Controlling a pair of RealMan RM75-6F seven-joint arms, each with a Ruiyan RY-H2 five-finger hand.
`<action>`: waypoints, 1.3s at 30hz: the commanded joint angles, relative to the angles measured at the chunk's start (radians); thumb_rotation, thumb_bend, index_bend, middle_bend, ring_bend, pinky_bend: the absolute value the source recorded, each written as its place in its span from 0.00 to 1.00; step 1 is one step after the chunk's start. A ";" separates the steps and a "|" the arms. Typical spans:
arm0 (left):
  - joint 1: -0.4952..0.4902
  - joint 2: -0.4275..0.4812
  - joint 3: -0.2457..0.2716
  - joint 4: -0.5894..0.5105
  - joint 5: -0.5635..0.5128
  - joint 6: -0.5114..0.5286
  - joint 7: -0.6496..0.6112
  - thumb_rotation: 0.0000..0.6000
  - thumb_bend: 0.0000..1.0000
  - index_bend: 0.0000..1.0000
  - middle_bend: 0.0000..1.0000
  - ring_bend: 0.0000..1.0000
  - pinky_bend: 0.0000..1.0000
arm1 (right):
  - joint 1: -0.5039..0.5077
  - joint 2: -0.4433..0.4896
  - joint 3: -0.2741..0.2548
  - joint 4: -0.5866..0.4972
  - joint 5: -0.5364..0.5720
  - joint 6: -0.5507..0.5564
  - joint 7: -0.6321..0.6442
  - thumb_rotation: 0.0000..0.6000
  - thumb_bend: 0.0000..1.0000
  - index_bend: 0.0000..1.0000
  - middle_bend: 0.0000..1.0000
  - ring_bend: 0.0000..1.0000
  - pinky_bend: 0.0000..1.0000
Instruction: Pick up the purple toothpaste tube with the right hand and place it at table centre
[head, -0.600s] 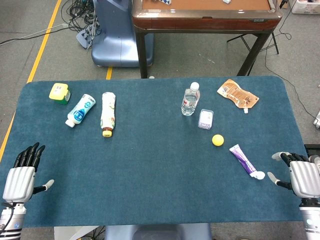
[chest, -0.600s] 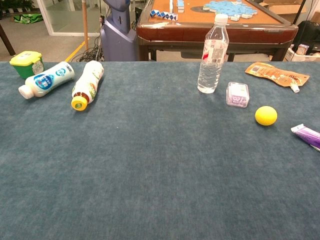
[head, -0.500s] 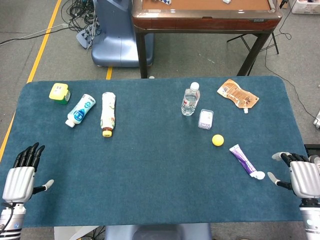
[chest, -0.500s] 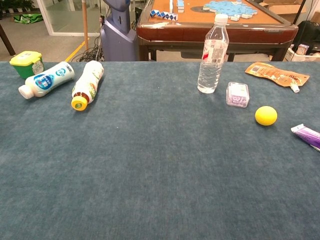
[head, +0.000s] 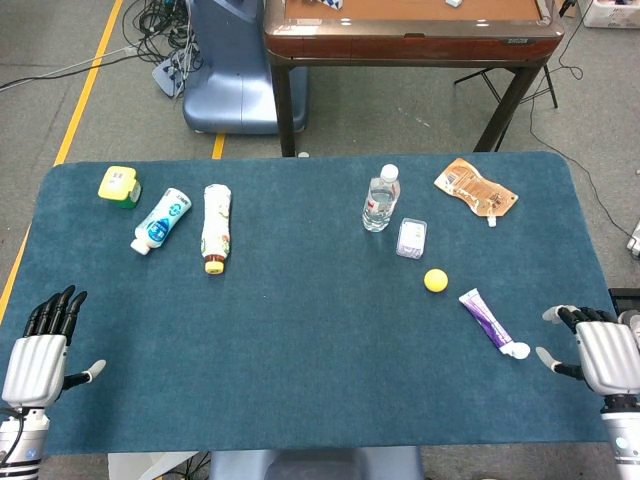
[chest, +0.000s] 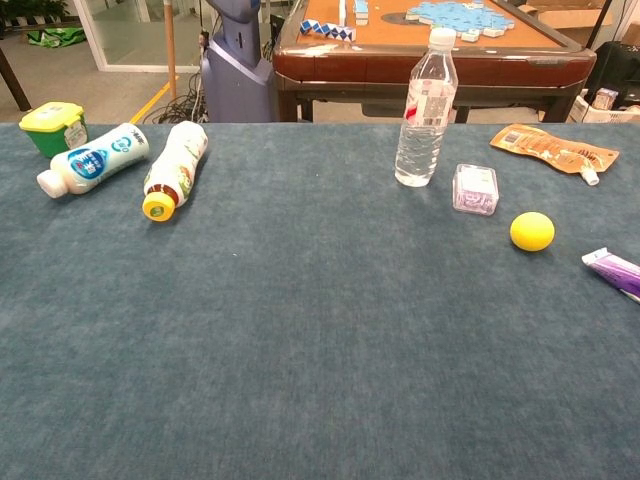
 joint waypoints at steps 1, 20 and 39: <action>-0.001 -0.001 0.001 -0.001 0.000 -0.002 0.004 1.00 0.09 0.00 0.00 0.01 0.06 | 0.025 0.033 -0.006 -0.010 0.027 -0.057 -0.029 1.00 0.25 0.40 0.43 0.34 0.35; -0.015 -0.015 0.000 0.002 -0.006 -0.028 0.013 1.00 0.09 0.00 0.00 0.01 0.06 | 0.153 0.011 -0.045 0.097 0.128 -0.362 -0.048 1.00 0.25 0.33 0.38 0.26 0.31; -0.020 -0.016 0.003 -0.016 -0.004 -0.034 0.036 1.00 0.09 0.00 0.00 0.01 0.06 | 0.156 -0.098 -0.094 0.219 0.074 -0.407 0.093 1.00 0.25 0.33 0.35 0.26 0.31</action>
